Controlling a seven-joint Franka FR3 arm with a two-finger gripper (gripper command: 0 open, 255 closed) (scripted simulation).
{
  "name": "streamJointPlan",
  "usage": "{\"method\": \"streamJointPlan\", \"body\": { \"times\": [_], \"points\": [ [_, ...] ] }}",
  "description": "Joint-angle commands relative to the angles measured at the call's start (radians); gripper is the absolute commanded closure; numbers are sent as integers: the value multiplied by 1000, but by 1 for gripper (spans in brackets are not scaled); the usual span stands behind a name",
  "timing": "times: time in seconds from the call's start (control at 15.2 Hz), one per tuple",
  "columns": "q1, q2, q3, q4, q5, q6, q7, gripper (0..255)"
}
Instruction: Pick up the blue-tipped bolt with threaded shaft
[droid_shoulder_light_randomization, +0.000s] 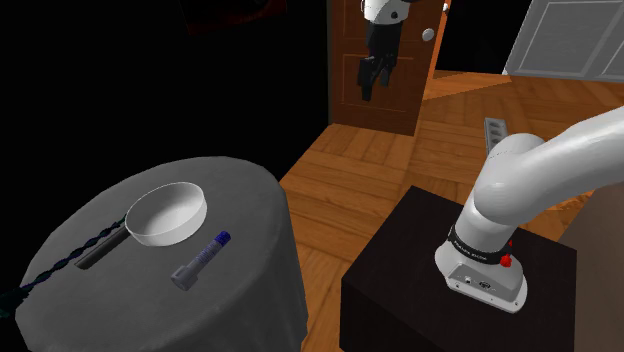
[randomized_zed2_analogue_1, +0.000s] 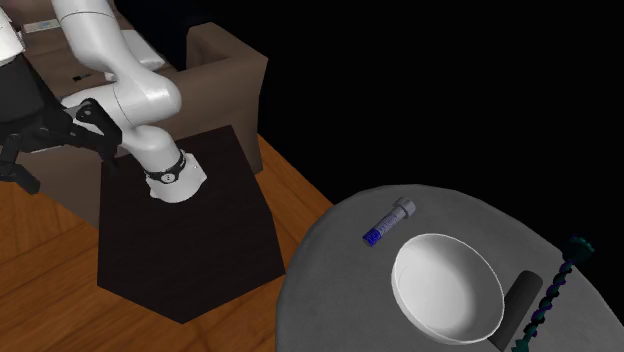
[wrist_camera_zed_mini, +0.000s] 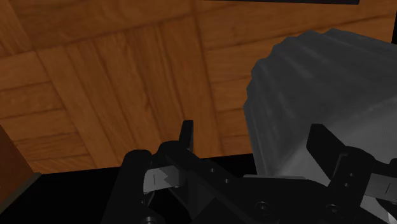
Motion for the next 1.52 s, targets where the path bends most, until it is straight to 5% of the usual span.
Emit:
{"method": "streamJointPlan", "body": {
  "times": [0.0, 0.86, 1.45],
  "points": [
    [0, 0, 0, 0, 0, 0, 0, 0],
    [90, 205, 246, 13, 140, 146, 293, 0],
    [127, 448, 408, 134, 159, 246, 501, 0]
  ]
}}
